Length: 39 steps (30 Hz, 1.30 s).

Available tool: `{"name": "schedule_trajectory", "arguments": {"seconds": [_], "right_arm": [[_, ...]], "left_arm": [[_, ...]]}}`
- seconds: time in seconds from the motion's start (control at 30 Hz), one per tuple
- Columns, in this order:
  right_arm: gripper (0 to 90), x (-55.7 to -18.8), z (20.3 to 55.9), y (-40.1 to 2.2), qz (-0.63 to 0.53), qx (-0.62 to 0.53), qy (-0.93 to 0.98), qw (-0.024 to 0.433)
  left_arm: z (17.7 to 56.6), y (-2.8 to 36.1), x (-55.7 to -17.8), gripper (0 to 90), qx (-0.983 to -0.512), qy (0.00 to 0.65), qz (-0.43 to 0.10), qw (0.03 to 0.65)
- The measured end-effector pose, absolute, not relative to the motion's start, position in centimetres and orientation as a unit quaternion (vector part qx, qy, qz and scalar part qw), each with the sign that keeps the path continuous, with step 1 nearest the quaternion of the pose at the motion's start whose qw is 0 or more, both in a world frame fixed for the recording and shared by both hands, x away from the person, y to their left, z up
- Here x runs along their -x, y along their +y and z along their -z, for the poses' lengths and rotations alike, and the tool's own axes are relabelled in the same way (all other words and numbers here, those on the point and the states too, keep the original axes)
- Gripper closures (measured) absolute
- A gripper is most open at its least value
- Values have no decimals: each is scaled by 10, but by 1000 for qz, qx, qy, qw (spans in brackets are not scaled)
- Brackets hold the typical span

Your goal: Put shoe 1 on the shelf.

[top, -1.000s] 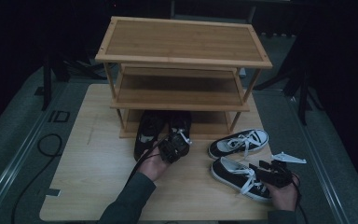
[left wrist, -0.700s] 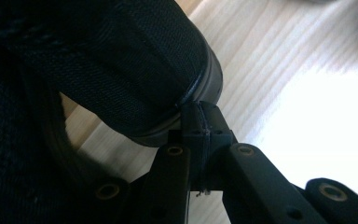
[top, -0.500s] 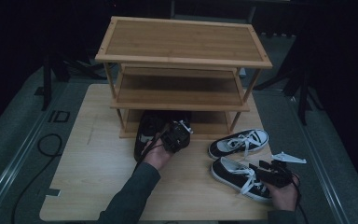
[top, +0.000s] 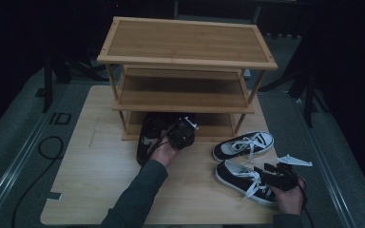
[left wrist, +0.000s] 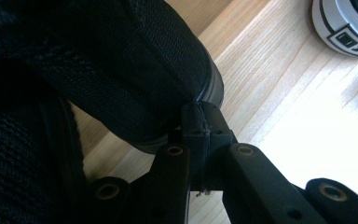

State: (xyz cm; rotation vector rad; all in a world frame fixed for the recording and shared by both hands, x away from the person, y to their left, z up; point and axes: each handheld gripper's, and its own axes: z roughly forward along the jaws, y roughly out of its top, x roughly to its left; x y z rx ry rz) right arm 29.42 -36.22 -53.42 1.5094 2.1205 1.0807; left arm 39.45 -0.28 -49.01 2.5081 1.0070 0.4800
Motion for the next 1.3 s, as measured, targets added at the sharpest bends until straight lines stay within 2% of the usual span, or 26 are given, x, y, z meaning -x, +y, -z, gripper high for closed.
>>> {"name": "schedule_trajectory", "arguments": {"seconds": [0.77,0.87,1.3], "right_arm": [[433,-294,534,-362,-378,-528,743,160],[433,-294,534,-362,-378,-529,743,161],[433,-294,534,-362,-379,-529,742,161]], "left_arm": [[490,19,-368,892,-910,335,-141,200],[485,26,-362,892,-922,313,-139,179],[491,64,-331,880,-925,303,-140,183]]}}
